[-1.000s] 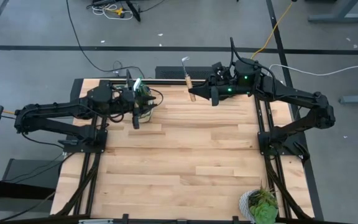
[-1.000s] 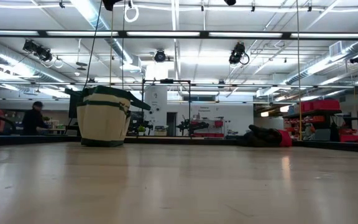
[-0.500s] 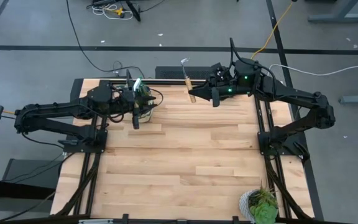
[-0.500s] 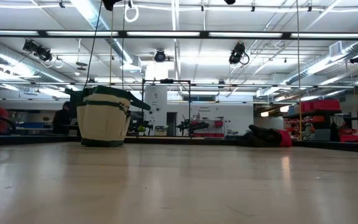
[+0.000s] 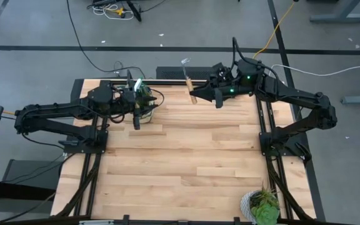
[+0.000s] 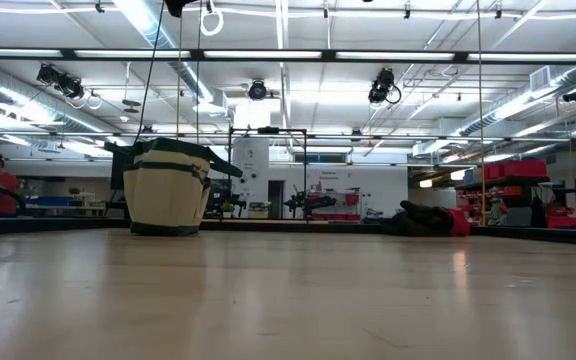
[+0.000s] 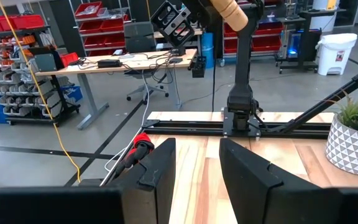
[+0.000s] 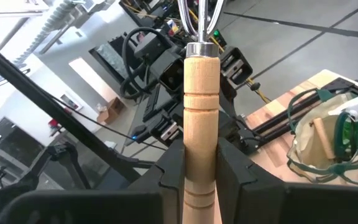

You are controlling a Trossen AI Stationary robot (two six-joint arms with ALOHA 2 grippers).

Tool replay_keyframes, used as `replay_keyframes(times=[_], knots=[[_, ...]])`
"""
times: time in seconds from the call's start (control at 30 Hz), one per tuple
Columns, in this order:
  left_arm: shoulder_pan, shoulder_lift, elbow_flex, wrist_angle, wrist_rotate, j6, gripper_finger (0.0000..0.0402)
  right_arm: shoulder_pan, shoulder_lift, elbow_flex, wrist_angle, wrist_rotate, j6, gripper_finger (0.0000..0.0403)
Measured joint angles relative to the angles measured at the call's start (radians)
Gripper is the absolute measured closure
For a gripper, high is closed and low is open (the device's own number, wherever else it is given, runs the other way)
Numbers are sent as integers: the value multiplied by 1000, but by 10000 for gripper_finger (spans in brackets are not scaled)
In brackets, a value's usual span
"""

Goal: Pick & Place Garden tools in Gardening bag
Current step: Put the brown hand rake into the gardening bag

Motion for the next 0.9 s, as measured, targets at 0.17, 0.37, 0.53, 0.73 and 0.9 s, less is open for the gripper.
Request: replay_keyframes(times=[0.17, 0.37, 0.53, 0.73, 0.9], knots=[[0, 0, 0, 0, 0, 0, 271, 0, 0, 0, -2, -1, -2, 353], [0, 0, 0, 0, 0, 0, 271, 0, 0, 0, -4, -23, -2, 353], [0, 0, 0, 0, 0, 0, 271, 0, 0, 0, -28, -27, -2, 353], [0, 0, 0, 0, 0, 0, 271, 0, 0, 0, -33, -27, -3, 353], [0, 0, 0, 0, 0, 0, 271, 0, 0, 0, -32, -27, -4, 353]])
